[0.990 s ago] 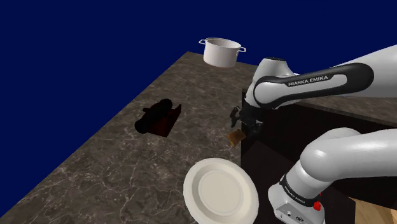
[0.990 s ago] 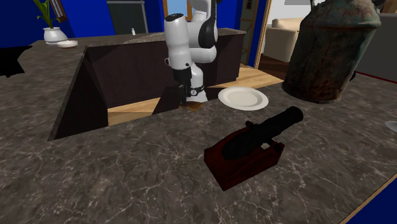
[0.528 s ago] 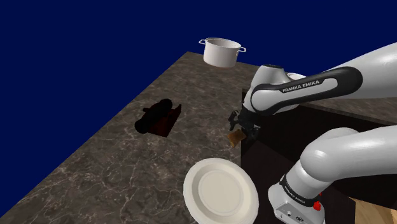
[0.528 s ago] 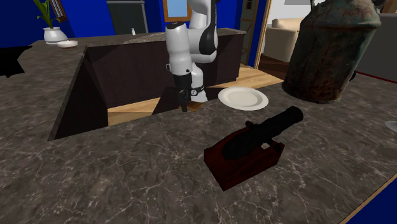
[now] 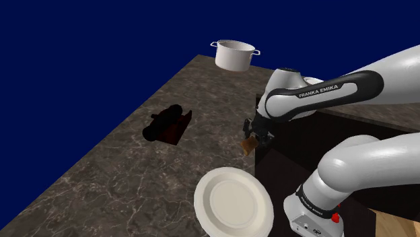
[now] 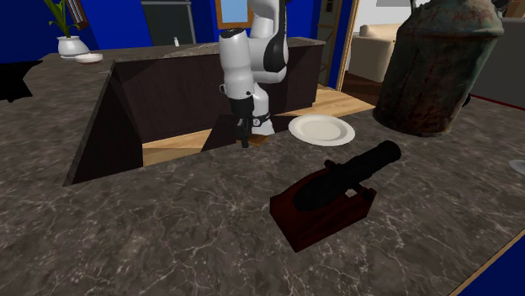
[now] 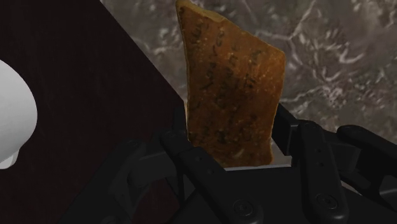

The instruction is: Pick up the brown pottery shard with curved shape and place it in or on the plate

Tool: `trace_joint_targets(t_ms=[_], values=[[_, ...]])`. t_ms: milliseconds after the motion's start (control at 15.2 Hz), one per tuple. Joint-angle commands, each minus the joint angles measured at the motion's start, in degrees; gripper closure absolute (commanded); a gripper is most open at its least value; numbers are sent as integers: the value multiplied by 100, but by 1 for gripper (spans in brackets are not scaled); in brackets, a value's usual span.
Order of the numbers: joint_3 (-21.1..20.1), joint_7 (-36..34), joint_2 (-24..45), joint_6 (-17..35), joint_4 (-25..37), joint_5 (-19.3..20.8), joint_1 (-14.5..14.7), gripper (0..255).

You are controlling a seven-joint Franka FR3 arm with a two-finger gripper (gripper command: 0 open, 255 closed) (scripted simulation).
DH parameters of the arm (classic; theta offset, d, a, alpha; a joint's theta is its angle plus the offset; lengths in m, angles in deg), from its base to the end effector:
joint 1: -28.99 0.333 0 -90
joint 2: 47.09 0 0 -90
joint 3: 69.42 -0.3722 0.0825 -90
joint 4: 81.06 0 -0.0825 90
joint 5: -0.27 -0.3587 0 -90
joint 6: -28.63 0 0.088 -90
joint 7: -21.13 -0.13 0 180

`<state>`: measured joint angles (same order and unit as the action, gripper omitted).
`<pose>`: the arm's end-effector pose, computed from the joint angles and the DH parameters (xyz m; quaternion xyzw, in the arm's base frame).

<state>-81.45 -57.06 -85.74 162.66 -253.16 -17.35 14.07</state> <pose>0.2399 -0.0100 0.3563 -0.6692 0.7416 0.0216 0.0405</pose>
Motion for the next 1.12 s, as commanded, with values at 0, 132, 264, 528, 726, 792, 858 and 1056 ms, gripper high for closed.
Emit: trace_joint_targets(t_ms=[0, 132, 264, 528, 726, 792, 858, 1056], values=[[-5, -1, 13, -7, -13, -4, 5, 255], [-13, -8, 31, 7, -8, -10, 11, 255], [-12, -6, 38, 9, -4, -8, 8, 255], [36, -34, -245, -378, 102, 77, -34, 255], [69, -73, -463, -727, 235, 144, -62, 255], [80, -85, -528, -839, 283, 165, -71, 255], [92, -96, -590, -949, 332, 186, -80, 255], [128, -129, -755, -1268, 488, 245, -105, 255]])
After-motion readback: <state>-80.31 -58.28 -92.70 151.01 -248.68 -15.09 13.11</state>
